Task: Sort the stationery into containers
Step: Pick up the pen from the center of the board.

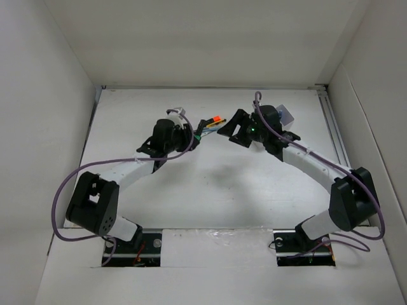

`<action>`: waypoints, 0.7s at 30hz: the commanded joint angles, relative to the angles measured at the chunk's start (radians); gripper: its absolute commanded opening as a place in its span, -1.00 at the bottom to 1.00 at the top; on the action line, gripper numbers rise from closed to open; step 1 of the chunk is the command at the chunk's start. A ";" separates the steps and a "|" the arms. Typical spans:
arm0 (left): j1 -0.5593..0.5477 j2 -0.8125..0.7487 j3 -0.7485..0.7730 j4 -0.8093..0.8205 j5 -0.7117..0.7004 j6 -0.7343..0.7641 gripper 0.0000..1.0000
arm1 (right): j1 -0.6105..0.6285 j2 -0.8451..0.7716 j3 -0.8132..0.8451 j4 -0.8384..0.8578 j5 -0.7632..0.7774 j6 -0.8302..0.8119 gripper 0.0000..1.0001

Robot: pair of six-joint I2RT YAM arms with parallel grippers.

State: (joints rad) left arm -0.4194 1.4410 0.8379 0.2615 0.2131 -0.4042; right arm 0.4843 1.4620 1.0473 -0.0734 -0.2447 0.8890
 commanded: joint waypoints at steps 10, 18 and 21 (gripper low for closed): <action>-0.101 -0.042 -0.155 0.300 0.230 -0.064 -0.85 | 0.000 0.152 0.129 0.050 -0.011 -0.015 0.55; -0.101 -0.044 -0.178 0.344 0.270 -0.042 -0.83 | 0.002 0.181 0.149 0.017 -0.024 -0.004 0.21; -0.101 -0.044 -0.188 0.364 0.279 -0.042 -0.83 | 0.023 0.192 0.149 0.017 -0.005 -0.004 0.05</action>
State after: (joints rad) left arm -0.5217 1.4345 0.6628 0.5442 0.4522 -0.4538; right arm 0.4870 1.6440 1.1526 -0.0750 -0.2611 0.8867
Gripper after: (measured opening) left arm 0.265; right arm 0.535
